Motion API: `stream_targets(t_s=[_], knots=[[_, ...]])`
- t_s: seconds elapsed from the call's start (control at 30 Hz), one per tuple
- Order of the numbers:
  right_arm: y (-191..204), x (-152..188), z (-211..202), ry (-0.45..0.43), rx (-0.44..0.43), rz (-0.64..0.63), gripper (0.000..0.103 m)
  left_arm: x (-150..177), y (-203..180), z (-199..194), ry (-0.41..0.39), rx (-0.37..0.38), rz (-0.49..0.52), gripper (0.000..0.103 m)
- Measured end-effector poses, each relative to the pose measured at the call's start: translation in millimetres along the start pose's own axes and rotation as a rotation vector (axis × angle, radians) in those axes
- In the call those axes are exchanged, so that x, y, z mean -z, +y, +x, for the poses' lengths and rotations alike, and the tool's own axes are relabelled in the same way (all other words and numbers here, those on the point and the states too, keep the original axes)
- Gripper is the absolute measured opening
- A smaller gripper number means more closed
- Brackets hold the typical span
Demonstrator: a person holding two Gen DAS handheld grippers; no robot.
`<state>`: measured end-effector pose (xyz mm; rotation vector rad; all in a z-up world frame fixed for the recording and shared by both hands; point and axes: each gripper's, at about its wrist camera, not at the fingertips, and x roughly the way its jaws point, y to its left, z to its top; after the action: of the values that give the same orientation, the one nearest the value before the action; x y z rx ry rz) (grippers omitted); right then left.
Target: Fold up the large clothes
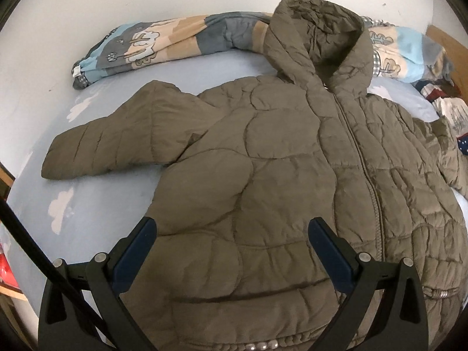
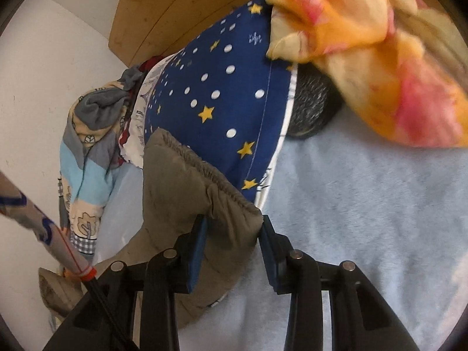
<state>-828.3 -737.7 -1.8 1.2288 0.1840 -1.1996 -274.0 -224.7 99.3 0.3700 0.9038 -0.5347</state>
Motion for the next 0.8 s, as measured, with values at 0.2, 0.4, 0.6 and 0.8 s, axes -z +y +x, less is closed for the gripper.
stream_targets(t_s=[0.2, 0.4, 0.6, 0.8], knots=[[17.8, -5.1, -22.8, -0.026, -0.059, 0.017, 0.013, 0.8, -2.9, -5.1, -0.018, 0.007, 0.0, 0.103], [99.1, 3.0, -92.3, -0.123, -0.138, -0.105, 0.012, 3.5, 2.2, -15.9, -0.044, 0.009, -0.01, 0.103], [182.4, 44.9, -164.0, -0.182, -0.236, -0.276, 0.012, 3.1, 7.2, -23.6, -0.063, 0.011, -0.017, 0.103], [259.9, 103.6, -210.7, -0.159, -0.406, -0.406, 0.012, 5.5, 12.3, -27.0, -0.069, 0.008, -0.022, 0.103]])
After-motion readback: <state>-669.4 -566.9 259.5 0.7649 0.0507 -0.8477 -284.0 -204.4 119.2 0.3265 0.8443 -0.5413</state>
